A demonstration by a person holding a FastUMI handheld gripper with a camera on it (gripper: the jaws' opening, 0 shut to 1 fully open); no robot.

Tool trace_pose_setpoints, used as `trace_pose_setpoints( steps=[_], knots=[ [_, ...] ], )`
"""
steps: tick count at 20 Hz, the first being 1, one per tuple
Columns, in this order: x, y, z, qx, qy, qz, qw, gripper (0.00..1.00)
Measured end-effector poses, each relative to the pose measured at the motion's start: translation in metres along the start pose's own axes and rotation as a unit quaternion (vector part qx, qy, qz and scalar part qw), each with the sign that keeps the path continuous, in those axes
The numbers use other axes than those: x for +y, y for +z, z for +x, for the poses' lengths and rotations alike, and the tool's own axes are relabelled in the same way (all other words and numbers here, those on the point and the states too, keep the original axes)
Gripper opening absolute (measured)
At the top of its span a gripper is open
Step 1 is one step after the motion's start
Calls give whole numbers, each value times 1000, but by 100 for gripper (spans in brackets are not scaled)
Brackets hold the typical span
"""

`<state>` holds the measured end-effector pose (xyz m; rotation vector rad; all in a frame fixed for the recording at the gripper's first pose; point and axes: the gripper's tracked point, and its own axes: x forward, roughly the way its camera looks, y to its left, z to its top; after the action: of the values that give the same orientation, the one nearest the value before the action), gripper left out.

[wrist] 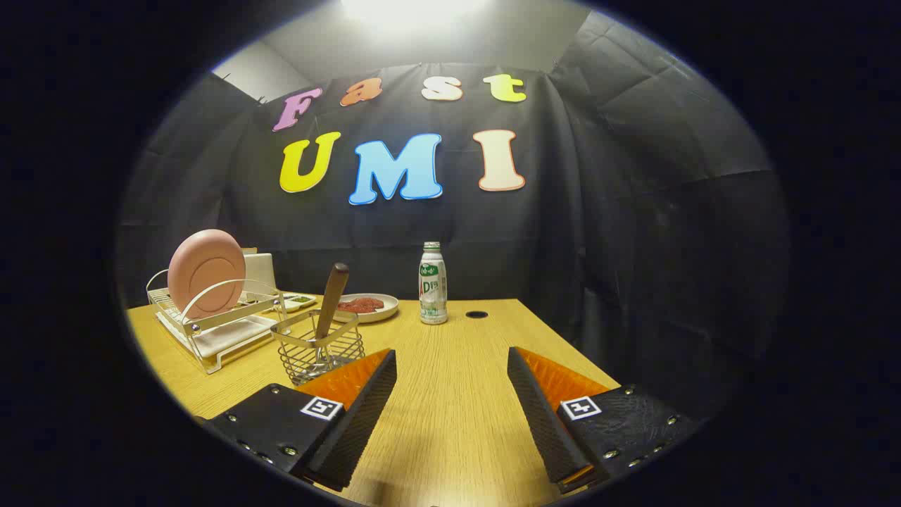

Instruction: Take the plate from the dish rack, then take the spoon from the basket and place it into the plate.

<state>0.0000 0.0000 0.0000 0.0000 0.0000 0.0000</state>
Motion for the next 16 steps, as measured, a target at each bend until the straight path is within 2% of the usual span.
trace_pose_setpoints(
  steps=[5,8,12,16],
  knots=[
    [-6,10,49,-11,-3,25,1000,98],
    [-20,29,61,-20,-30,11,999,98],
    [-41,82,29,-30,-85,-20,996,97],
    [-22,132,-34,-32,-93,-30,995,97]
  ],
)
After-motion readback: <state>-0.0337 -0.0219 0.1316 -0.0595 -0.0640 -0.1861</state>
